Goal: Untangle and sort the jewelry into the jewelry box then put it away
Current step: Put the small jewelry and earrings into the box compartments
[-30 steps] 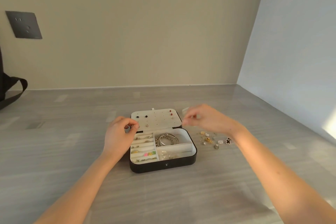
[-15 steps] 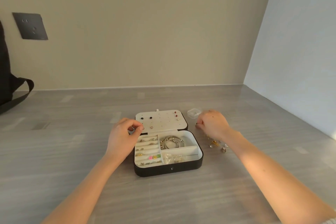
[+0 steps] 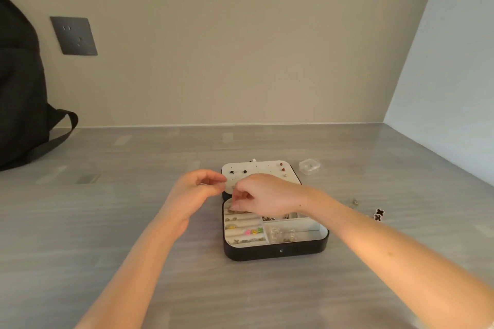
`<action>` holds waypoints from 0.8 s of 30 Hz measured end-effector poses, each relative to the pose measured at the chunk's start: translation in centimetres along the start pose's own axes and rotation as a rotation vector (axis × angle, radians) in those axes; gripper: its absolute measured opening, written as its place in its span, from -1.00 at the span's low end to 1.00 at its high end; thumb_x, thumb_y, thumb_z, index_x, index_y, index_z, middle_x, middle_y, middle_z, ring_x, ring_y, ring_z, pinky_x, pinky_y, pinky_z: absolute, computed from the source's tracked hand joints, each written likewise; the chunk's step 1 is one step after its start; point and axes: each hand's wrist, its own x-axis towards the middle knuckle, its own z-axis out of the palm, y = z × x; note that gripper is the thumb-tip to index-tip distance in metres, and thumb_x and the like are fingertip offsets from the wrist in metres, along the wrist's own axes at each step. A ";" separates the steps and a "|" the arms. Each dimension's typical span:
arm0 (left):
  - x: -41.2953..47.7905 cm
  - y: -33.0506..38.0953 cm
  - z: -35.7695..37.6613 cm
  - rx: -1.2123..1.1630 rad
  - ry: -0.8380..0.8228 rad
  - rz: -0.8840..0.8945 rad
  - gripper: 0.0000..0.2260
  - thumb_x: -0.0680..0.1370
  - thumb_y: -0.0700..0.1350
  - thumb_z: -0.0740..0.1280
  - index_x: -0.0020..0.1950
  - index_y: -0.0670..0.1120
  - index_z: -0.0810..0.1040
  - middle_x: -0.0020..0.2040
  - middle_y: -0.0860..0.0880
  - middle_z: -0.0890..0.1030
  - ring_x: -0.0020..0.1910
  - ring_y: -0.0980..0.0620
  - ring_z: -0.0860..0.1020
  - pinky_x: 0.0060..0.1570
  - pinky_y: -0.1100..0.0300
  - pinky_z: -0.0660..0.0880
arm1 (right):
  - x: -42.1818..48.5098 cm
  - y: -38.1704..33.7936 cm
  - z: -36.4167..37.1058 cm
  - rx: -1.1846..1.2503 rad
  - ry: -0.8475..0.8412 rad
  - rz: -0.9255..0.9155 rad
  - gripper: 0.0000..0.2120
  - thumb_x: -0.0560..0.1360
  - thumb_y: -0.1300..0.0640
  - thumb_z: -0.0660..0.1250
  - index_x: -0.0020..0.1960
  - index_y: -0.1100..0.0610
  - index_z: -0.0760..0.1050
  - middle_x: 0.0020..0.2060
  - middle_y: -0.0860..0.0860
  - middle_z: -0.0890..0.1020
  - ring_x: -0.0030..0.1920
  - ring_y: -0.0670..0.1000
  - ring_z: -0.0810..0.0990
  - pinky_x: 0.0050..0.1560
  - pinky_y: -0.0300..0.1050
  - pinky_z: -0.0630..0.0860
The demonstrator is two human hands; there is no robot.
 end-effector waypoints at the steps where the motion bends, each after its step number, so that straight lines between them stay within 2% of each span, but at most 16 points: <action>1: 0.0 0.1 -0.1 -0.004 0.007 -0.004 -0.86 0.47 -0.28 0.36 -0.11 -0.04 0.61 -0.14 0.02 0.59 -0.17 0.17 0.49 -0.22 0.30 0.36 | 0.3 -0.2 -0.1 -0.019 -0.016 -0.001 -0.83 0.57 0.03 0.21 -0.03 0.11 0.49 -0.08 0.01 0.59 -0.10 -0.01 0.50 -0.05 -0.10 0.43; 5: -0.1 0.5 -0.1 -0.025 0.014 0.004 -0.85 0.46 -0.30 0.36 -0.13 -0.05 0.60 -0.19 0.04 0.56 -0.20 0.19 0.48 -0.24 0.31 0.36 | 1.2 -0.7 -1.0 -0.103 -0.101 -0.007 -0.82 0.57 0.06 0.21 -0.08 0.15 0.51 -0.16 0.03 0.63 -0.18 0.00 0.52 -0.14 -0.12 0.42; 8: -0.2 0.5 -0.1 -0.020 0.008 0.017 -0.85 0.46 -0.30 0.35 -0.11 -0.06 0.60 -0.19 0.03 0.56 -0.21 0.21 0.48 -0.26 0.33 0.35 | 1.6 -0.9 -1.4 -0.172 -0.135 -0.003 -0.80 0.56 0.08 0.21 -0.14 0.15 0.52 -0.31 -0.01 0.55 -0.30 -0.04 0.46 -0.27 -0.16 0.36; 10: -0.2 0.5 -0.1 -0.015 0.018 0.027 -0.85 0.46 -0.30 0.35 -0.12 -0.05 0.60 -0.18 0.03 0.56 -0.21 0.21 0.49 -0.26 0.34 0.36 | 1.9 -1.1 -1.2 -0.249 -0.106 -0.018 -0.82 0.54 0.07 0.25 -0.08 0.14 0.56 -0.24 -0.02 0.58 -0.21 -0.01 0.50 -0.19 -0.15 0.37; 12: -0.1 0.4 -0.2 -0.008 0.035 0.037 -0.84 0.46 -0.30 0.35 -0.13 -0.04 0.60 -0.17 0.02 0.56 -0.20 0.21 0.49 -0.24 0.33 0.36 | 2.0 -1.0 -0.8 -0.279 -0.029 -0.039 -0.83 0.52 0.05 0.29 -0.03 0.11 0.59 -0.11 -0.02 0.62 -0.12 0.00 0.50 -0.11 -0.14 0.39; 16: -0.1 0.3 0.0 0.012 0.039 0.052 -0.85 0.45 -0.29 0.36 -0.13 -0.04 0.61 -0.16 0.01 0.58 -0.19 0.18 0.50 -0.22 0.30 0.35 | 1.2 -0.6 0.4 -0.243 0.163 -0.029 -0.84 0.48 0.00 0.34 -0.03 0.05 0.61 -0.09 -0.07 0.63 -0.04 -0.03 0.50 0.01 -0.12 0.38; 19: -0.3 0.3 0.4 0.046 0.042 0.069 -0.85 0.45 -0.30 0.36 -0.12 -0.05 0.62 -0.13 -0.02 0.59 -0.18 0.15 0.50 -0.20 0.31 0.37 | -0.8 0.4 0.9 -0.148 0.388 -0.025 -0.85 0.50 0.02 0.32 -0.06 0.04 0.63 -0.12 -0.09 0.64 -0.12 -0.12 0.45 -0.06 -0.21 0.27; 22: -0.5 0.4 0.9 0.053 0.045 0.098 -0.86 0.46 -0.29 0.37 -0.14 -0.04 0.62 -0.15 0.01 0.59 -0.21 0.15 0.50 -0.20 0.32 0.38 | -4.7 4.1 -0.7 0.088 0.560 0.173 -0.85 0.53 0.07 0.29 -0.07 0.06 0.64 -0.17 -0.17 0.61 -0.23 -0.24 0.43 -0.15 -0.28 0.29; 24: -0.7 0.5 1.1 0.059 0.044 0.117 -0.86 0.46 -0.29 0.37 -0.15 -0.05 0.62 -0.18 0.02 0.58 -0.23 0.17 0.50 -0.20 0.34 0.38 | -7.3 7.8 -1.7 0.091 0.608 0.386 -0.83 0.53 0.07 0.30 -0.10 0.11 0.64 -0.18 -0.17 0.62 -0.23 -0.22 0.47 -0.19 -0.25 0.33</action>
